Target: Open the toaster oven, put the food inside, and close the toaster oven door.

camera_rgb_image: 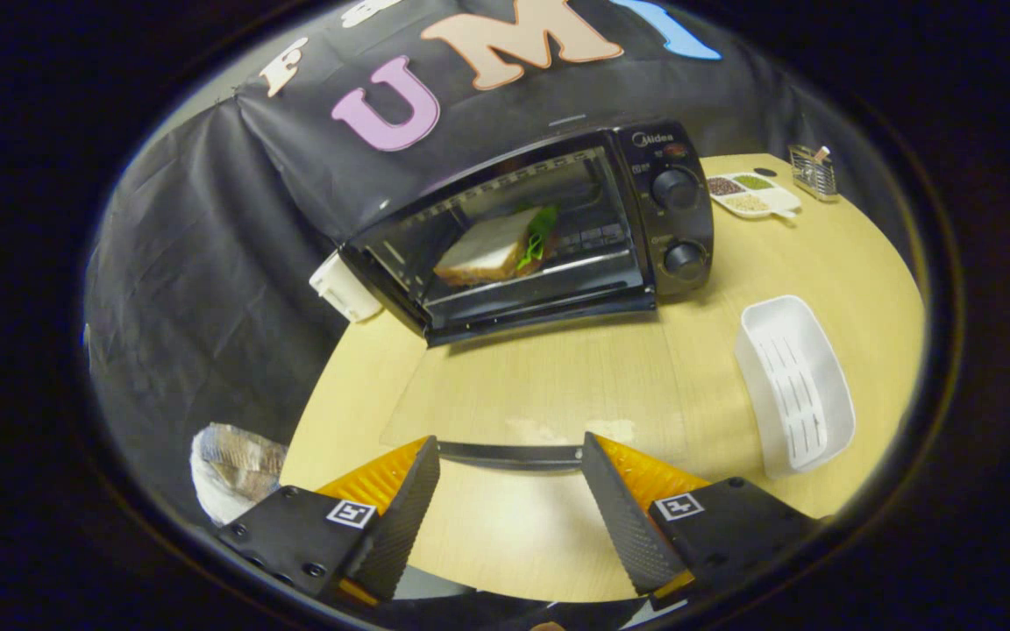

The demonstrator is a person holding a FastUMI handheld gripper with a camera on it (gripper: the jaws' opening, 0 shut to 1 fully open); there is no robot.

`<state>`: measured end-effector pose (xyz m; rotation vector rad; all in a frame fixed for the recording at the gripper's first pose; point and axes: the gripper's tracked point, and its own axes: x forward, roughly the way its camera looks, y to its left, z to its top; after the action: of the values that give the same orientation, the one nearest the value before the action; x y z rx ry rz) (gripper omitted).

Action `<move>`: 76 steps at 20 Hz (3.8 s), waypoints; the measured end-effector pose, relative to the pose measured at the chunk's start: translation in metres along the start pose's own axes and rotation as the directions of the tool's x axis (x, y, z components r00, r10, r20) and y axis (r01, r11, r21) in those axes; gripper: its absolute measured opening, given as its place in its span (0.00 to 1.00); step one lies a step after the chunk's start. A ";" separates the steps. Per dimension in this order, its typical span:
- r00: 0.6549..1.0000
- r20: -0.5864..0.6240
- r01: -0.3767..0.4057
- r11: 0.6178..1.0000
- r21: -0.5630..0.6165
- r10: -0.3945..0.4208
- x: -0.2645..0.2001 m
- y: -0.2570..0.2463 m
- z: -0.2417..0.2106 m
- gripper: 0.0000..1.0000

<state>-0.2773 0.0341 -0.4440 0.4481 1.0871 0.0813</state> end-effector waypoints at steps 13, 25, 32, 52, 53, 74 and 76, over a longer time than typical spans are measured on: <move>0.983 -0.147 0.098 0.993 -0.061 -0.106 0.011 -0.038 -0.030 0.99; 0.994 -0.031 0.103 0.991 -0.088 -0.106 0.003 -0.029 0.014 0.99; 0.997 0.054 0.053 0.996 -0.070 -0.049 0.000 -0.006 0.065 0.99; 0.974 0.228 0.004 0.999 0.053 -0.016 0.004 0.011 0.154 1.00; 0.972 0.234 0.004 0.999 0.053 -0.016 0.006 0.012 0.158 1.00; 0.958 0.285 0.019 0.998 0.055 -0.034 0.022 0.012 0.199 1.00; 0.959 0.280 0.021 0.998 0.057 -0.036 0.022 0.012 0.199 1.00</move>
<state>-0.0920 -0.0114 -0.3809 0.4765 0.8163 -0.0373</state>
